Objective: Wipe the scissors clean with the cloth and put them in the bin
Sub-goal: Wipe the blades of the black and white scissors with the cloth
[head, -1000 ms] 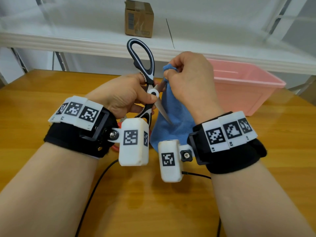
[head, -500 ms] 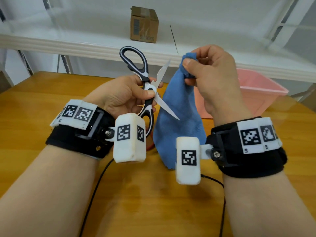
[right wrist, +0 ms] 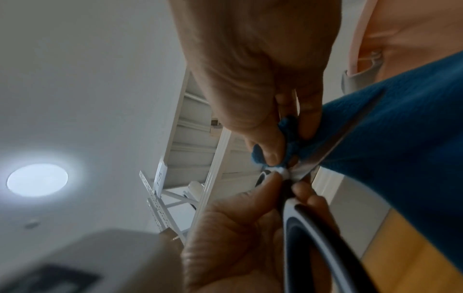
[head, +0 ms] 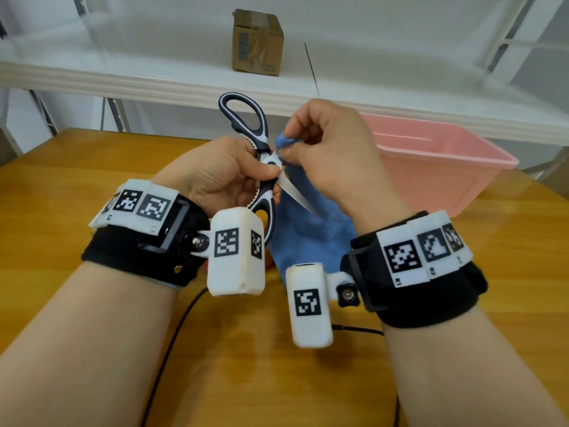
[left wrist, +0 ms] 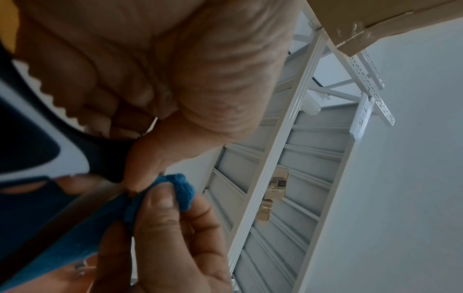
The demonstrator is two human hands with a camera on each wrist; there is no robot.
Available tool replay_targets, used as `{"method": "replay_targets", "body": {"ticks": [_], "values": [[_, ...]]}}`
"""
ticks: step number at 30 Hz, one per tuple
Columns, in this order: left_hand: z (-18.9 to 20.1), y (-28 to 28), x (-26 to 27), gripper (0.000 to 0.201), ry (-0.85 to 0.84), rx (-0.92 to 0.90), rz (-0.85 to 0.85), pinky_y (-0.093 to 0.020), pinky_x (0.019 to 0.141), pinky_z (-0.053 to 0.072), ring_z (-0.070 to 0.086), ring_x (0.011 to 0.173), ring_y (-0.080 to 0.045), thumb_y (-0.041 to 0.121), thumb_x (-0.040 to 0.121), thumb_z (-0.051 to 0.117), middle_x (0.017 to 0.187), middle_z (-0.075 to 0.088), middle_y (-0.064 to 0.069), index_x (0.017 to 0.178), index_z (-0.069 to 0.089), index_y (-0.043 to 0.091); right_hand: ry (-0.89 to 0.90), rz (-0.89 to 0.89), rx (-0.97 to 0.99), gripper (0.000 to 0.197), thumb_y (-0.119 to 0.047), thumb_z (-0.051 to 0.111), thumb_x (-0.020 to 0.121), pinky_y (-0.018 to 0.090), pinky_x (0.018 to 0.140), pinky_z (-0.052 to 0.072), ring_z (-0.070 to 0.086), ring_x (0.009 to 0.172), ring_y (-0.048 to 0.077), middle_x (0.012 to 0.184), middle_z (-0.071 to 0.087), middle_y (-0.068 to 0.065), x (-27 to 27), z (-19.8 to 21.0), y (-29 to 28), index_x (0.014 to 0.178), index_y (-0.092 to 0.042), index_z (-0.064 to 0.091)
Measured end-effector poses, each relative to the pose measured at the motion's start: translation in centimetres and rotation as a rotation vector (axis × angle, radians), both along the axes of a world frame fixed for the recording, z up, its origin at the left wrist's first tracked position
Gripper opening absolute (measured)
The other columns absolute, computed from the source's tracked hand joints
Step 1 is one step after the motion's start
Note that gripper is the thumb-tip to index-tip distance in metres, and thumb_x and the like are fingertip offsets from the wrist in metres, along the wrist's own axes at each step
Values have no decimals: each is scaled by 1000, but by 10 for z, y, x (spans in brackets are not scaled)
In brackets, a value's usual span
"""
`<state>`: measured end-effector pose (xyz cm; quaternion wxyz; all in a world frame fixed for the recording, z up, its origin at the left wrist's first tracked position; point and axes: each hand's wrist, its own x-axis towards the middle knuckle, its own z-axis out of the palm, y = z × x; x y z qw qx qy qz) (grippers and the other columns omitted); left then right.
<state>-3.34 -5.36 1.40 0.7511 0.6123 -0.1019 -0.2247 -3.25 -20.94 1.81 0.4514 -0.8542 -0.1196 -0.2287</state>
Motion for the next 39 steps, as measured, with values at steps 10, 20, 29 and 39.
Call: {"method": "replay_targets", "body": {"ticks": [10,20,29,39], "values": [[-1,-10,-1,20,-119,211,118,-24,55,54,66,71,-23,-12,87,55,83,68,-14,100,62,2,-36,-104,-198,13,-16,76,78,39,76,57,65,81,10,80,68,-10,-4,0,3,80,-26,68],[0,-4,-1,23,-47,50,-9,-25,61,59,62,66,-21,-8,88,47,74,66,-12,96,65,4,-98,-96,182,21,-6,71,84,22,59,49,59,57,0,68,63,-8,-4,5,-8,79,-24,61],[1,4,1,22,-13,-33,-70,-26,64,59,62,66,-22,-1,81,53,71,63,-15,98,67,0,-8,-51,168,24,-3,71,79,46,73,61,70,74,20,77,70,0,-3,10,-10,79,-25,62],[-1,-13,-4,30,-95,105,20,-25,56,57,65,66,-19,-14,87,50,75,70,-5,89,63,13,-85,-224,-72,21,-9,64,85,14,61,40,56,72,2,76,59,-13,-1,0,-7,80,-27,57]]}}
